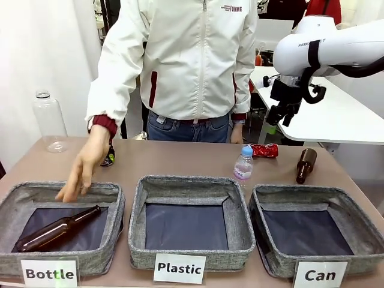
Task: Sort the can waste into the basket.
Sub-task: Pick up the can waste from the table and place it in the right Fabric basket.
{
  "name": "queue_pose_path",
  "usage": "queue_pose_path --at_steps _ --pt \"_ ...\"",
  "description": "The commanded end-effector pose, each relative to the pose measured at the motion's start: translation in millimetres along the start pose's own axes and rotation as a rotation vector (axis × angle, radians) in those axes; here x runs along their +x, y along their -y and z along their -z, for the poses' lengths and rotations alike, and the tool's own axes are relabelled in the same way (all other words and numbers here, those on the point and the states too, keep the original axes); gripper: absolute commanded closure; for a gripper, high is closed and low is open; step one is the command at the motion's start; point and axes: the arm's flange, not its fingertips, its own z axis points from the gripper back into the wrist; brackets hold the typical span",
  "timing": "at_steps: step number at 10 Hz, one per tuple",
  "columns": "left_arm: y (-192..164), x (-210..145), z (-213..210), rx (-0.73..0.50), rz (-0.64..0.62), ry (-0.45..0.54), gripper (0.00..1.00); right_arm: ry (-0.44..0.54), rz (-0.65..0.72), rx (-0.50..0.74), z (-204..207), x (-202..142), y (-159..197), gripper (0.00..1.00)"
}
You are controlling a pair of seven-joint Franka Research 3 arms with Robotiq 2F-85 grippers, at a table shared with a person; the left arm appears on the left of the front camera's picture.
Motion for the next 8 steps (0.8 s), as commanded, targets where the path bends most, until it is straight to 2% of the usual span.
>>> queue_pose_path --at_steps 1,3,5,6,7,8 --pt "10 -15 37 -0.025 -0.009 -0.112 0.00 0.017 -0.658 -0.177 -8 -1 16 0.00" --pt "16 -20 68 -0.027 -0.009 -0.230 0.00 0.064 -1.005 -0.180 -3 -2 22 0.00" --pt "21 -21 94 -0.023 -0.016 -0.306 0.00 0.109 -1.201 -0.137 0 -1 22 0.00" --pt "24 -21 112 -0.052 -0.022 -0.306 0.00 0.101 -1.202 -0.102 4 3 21 0.00" --pt "24 -23 135 -0.070 -0.050 -0.308 0.00 0.114 -1.144 -0.058 6 5 19 0.00" --pt "19 -28 156 -0.093 -0.072 -0.318 0.00 0.013 -0.974 -0.152 -3 10 17 0.00"
